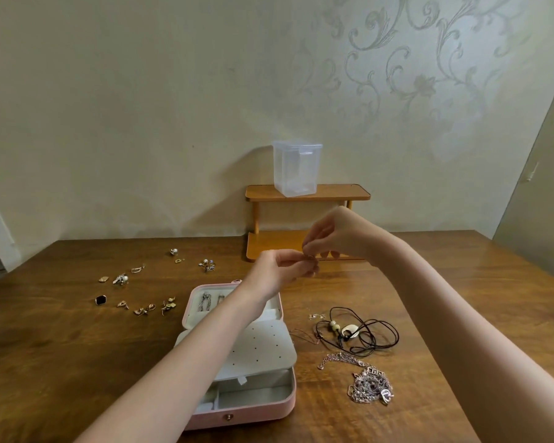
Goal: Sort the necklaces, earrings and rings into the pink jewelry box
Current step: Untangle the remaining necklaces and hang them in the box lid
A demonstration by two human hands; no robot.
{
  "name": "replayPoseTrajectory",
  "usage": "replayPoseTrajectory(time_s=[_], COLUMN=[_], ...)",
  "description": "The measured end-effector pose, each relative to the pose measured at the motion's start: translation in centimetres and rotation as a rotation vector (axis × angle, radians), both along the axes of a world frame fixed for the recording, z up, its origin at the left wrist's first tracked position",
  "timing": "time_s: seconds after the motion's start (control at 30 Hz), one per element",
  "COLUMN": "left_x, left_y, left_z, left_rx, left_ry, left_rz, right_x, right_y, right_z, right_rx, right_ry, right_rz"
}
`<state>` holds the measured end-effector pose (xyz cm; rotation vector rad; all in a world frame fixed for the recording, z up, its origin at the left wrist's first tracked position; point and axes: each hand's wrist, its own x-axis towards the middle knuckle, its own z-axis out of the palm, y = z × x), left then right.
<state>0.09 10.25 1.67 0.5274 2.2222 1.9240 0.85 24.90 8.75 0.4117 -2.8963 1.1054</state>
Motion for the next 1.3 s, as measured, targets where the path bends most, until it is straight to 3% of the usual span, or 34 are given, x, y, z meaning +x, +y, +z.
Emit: replayPoseTrajectory(time_s=[0.13, 0.23, 0.37, 0.43, 0.7, 0.8, 0.9, 1.07, 1.3], left_x=[0.7, 0.9, 0.0, -0.6, -0.7, -1.1, -1.7, -1.8, -2.0], left_y=[-0.1, -0.8, -3.0, -4.2, -7.1, -8.4, -9.0, -9.8, -10.4], left_z=[0.5, 0.2, -0.5, -0.6, 1.3, 1.6, 1.9, 3.9, 6.9], left_rx=[0.106, 0.058, 0.188, 0.293, 0.546, 0.512, 0.633, 0.888, 0.738], left_ry=[-0.042, -0.045, -0.294, -0.409, -0.513, -0.489, -0.5, -0.427, -0.27], left_rz=[-0.055, -0.021, 0.119, 0.172, 0.066, 0.125, 0.15, 0.042, 0.128], right_x=[0.6, 0.8, 0.7, 0.6, -0.5, -0.7, -0.5, -0.4, -0.4], right_y=[0.0, 0.4, 1.5, 1.9, 3.0, 3.2, 2.0, 1.0, 0.0], right_z=[0.3, 0.5, 1.4, 1.7, 0.7, -0.2, -0.9, -1.5, -3.5], right_rx=[-0.213, -0.622, -1.063, -1.163, -1.163, -1.14, -1.041, -1.043, -0.906], right_ry=[-0.076, -0.244, -0.341, -0.344, -0.348, -0.333, -0.324, -0.345, -0.359], right_rz=[-0.017, 0.078, 0.144, 0.108, -0.054, -0.096, -0.059, 0.071, 0.042])
